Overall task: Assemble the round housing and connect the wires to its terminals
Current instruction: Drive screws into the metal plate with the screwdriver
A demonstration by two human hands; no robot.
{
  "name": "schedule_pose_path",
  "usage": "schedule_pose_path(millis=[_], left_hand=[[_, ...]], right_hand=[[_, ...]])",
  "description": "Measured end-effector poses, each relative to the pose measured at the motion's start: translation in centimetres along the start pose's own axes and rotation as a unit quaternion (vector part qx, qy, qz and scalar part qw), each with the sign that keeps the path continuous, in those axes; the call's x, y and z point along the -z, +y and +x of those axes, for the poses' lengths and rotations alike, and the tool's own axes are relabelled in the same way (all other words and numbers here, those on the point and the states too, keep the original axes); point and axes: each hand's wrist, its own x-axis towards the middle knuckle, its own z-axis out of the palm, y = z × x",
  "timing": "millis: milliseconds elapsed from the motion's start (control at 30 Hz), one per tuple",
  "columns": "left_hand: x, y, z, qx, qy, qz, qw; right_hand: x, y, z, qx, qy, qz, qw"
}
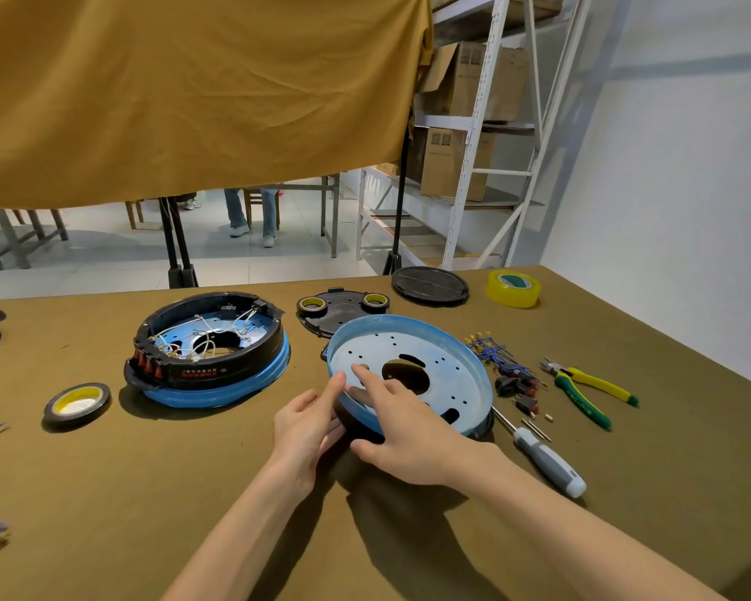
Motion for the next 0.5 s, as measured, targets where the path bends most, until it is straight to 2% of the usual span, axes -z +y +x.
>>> schedule_pose_path(millis=[100,300,433,500], left_hand=[[0.5,-0.2,0.6,0.016,0.004,0.009,1.0],[1.8,-0.1,2.1,0.046,-0.042,0.039,0.997],[2.4,0.5,2.8,0.076,-0.117,0.076,0.987],[2.4,0.5,2.9,0.08,-0.148,0.079,0.983]], right_hand=[[0.0,0.2,0.3,-0.005,-0.018,0.01,1.0],[1.2,1.9,0.0,-0.009,-0.015,0.133,0.991],[1.9,2.8,0.2,0.015,0.064,0.085,0.994],[1.9,2.7,0.8,0.03,0.075,0.058,0.995]])
